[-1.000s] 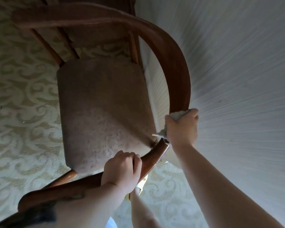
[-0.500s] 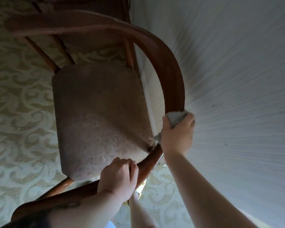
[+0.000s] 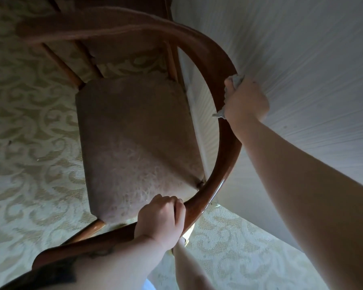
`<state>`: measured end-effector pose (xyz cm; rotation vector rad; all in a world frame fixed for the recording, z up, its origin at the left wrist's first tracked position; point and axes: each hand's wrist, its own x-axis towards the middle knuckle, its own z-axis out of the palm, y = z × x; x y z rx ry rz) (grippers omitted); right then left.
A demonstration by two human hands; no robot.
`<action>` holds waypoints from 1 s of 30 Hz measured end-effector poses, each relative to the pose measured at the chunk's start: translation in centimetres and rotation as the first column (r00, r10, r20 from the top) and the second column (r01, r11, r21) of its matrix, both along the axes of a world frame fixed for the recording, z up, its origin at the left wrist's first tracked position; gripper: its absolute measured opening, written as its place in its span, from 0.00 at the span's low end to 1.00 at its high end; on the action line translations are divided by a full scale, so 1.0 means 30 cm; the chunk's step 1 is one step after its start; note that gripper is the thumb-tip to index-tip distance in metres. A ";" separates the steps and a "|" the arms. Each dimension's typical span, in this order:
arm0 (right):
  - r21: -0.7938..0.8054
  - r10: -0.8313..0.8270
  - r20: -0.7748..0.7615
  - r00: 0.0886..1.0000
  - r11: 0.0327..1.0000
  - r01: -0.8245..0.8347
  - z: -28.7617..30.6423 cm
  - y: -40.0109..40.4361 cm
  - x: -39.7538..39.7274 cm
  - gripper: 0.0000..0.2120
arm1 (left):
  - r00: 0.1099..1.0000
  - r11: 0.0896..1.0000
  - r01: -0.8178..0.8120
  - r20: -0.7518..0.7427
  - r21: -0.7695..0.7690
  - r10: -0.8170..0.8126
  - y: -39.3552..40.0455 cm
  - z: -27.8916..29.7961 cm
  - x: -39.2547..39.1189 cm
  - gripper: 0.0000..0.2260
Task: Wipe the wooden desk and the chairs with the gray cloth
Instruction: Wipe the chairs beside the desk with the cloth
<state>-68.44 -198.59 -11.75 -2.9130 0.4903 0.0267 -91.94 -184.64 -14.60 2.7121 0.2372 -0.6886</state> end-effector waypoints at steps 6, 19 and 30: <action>0.221 -0.211 0.118 0.970 0.958 0.182 -0.063 0.020 -0.325 0.20 | 1.000 0.999 -0.026 0.006 -0.037 0.027 0.002 -0.024 -0.008 0.16; 0.268 -0.495 -0.019 0.869 0.834 0.481 -0.120 0.203 -0.654 0.21 | 0.930 0.927 0.346 -0.079 -0.148 -0.360 0.261 -0.025 -0.103 0.27; 0.139 -0.656 0.091 0.749 0.753 0.643 -0.156 0.531 -0.930 0.30 | 0.867 0.864 0.491 -0.028 -0.110 -0.497 0.480 -0.026 -0.178 0.15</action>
